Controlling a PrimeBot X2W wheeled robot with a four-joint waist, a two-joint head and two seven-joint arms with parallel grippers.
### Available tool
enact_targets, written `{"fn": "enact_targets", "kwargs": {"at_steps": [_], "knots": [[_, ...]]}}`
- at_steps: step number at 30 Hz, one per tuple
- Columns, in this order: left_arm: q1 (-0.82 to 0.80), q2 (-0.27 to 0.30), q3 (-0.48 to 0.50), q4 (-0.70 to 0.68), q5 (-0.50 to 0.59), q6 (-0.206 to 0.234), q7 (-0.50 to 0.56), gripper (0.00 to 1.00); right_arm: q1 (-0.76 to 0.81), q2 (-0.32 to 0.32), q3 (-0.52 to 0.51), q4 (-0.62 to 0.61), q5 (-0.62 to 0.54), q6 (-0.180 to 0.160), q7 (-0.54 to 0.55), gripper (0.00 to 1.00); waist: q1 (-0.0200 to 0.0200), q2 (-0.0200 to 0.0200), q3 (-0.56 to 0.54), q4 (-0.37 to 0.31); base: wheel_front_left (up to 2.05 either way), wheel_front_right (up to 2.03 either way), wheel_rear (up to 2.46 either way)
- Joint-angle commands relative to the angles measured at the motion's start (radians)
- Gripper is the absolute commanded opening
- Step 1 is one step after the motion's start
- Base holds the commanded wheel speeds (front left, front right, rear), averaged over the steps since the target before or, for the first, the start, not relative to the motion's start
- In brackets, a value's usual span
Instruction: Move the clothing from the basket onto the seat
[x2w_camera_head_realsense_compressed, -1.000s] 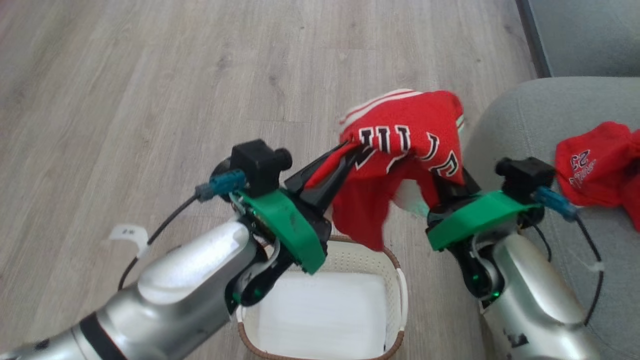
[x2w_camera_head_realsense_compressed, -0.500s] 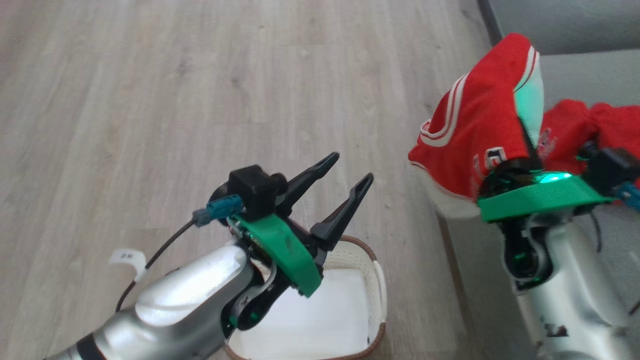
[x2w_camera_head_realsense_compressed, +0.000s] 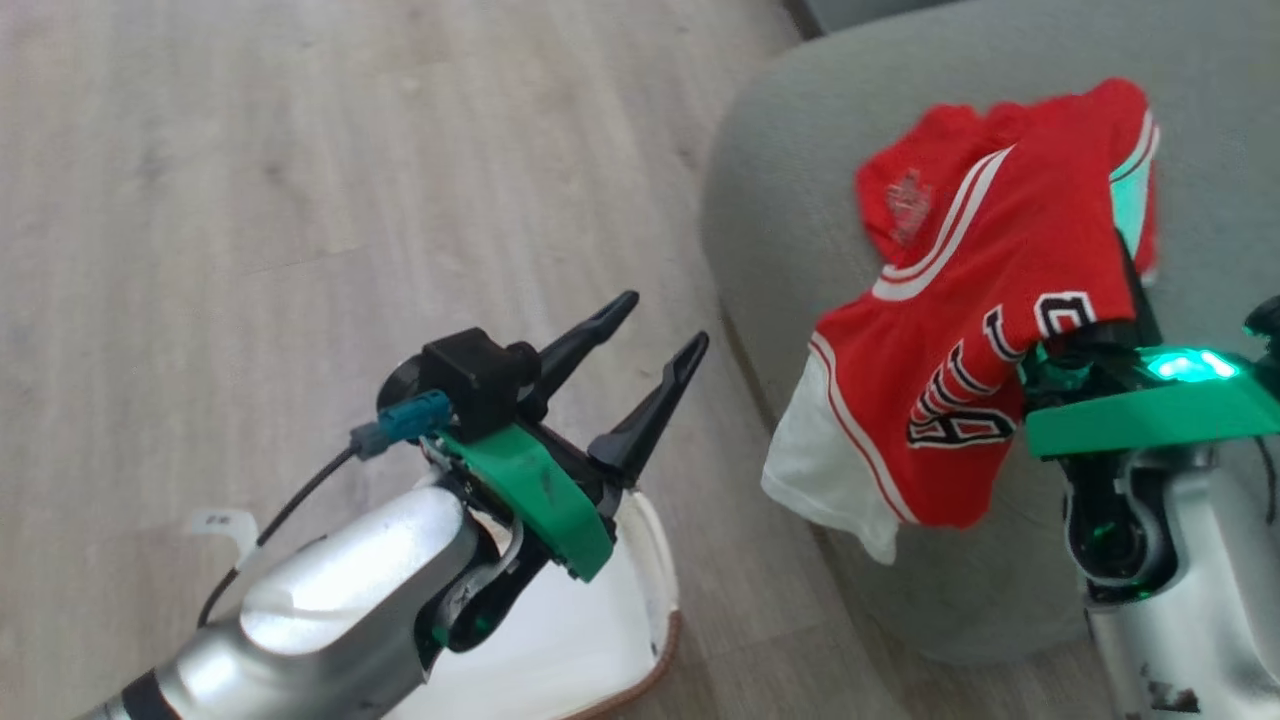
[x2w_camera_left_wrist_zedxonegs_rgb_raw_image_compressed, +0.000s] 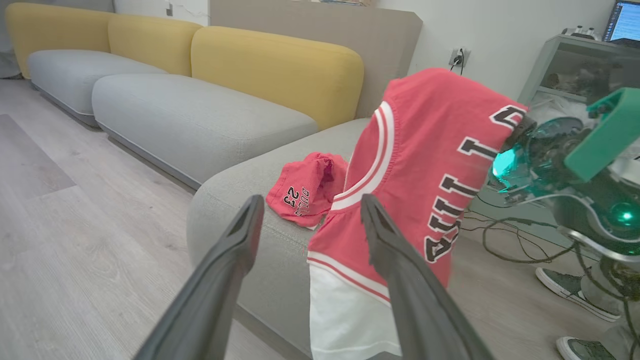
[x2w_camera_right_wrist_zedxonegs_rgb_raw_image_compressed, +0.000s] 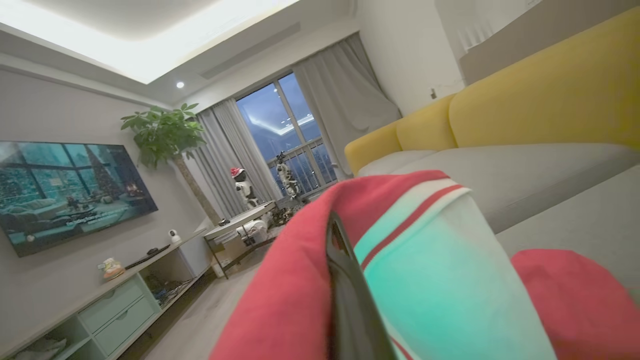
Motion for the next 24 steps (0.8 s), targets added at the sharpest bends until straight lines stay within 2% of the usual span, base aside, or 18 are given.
{"fn": "enact_targets", "kwargs": {"at_steps": [1,12,17,24], "knots": [[-0.039,0.029,0.054,-0.031,0.009,0.004,-0.011,1.00,-0.014,-0.006,0.012,-0.050,-0.004,0.000,0.002,0.00,0.0000,0.0000,0.021,-0.062,0.00,0.00,0.00],[-0.046,0.038,0.063,-0.036,0.050,0.008,-0.012,1.00,0.023,0.012,-0.011,-0.141,-0.011,0.000,0.031,0.00,0.0000,0.0000,0.050,-0.208,0.00,0.00,0.00],[-0.053,0.040,0.065,-0.036,0.067,0.009,-0.013,1.00,0.008,0.011,-0.018,-0.164,-0.018,0.000,0.045,0.00,0.0000,0.0000,0.075,-0.231,0.00,0.00,0.00],[-0.065,0.043,0.062,-0.037,0.079,0.003,-0.011,1.00,-0.086,-0.025,-0.044,-0.151,-0.002,0.000,0.088,0.00,0.0000,0.0000,0.112,-0.227,0.00,0.00,0.00]]}}
